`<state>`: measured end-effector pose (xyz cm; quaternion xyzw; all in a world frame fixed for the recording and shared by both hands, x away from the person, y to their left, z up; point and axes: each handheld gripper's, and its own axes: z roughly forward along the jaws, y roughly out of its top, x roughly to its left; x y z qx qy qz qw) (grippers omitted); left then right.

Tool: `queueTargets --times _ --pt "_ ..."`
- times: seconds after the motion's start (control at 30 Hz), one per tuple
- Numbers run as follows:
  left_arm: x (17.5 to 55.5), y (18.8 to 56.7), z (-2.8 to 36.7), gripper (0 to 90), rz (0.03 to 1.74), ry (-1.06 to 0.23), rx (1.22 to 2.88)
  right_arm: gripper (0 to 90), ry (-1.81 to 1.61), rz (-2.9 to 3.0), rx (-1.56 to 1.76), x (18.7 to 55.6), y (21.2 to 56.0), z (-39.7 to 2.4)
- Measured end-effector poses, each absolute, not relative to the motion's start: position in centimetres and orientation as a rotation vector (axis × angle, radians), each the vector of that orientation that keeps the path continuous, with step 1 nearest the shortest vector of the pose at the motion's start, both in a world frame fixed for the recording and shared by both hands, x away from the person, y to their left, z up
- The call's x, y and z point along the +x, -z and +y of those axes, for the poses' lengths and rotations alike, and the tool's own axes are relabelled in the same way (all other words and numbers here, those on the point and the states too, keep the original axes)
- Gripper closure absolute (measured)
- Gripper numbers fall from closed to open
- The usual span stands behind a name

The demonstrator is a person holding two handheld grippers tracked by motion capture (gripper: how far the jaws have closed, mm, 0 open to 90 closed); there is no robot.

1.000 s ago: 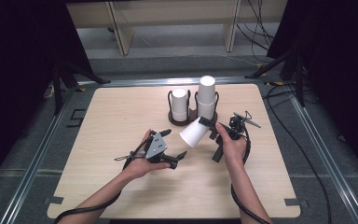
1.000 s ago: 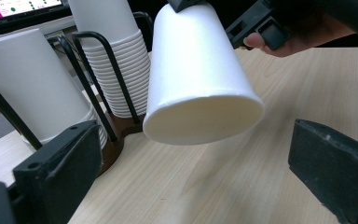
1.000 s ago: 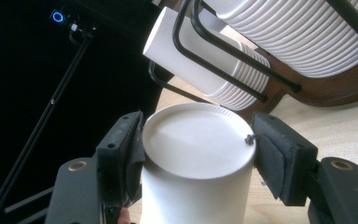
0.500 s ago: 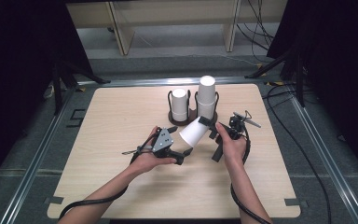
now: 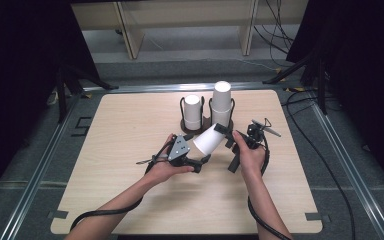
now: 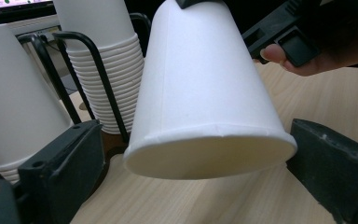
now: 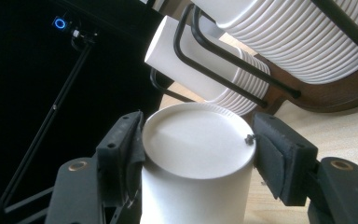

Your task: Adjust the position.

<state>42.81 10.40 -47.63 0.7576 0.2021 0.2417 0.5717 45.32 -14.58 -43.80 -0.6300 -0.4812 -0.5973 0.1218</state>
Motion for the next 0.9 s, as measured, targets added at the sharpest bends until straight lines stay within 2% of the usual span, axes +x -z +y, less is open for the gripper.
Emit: queueTargets --times 0.9 --pt "42.9 47.4 11.1 24.9 0.408 -0.559 1.774 35.0 1.827 -1.415 -1.792 45.0 43.8 -14.5"
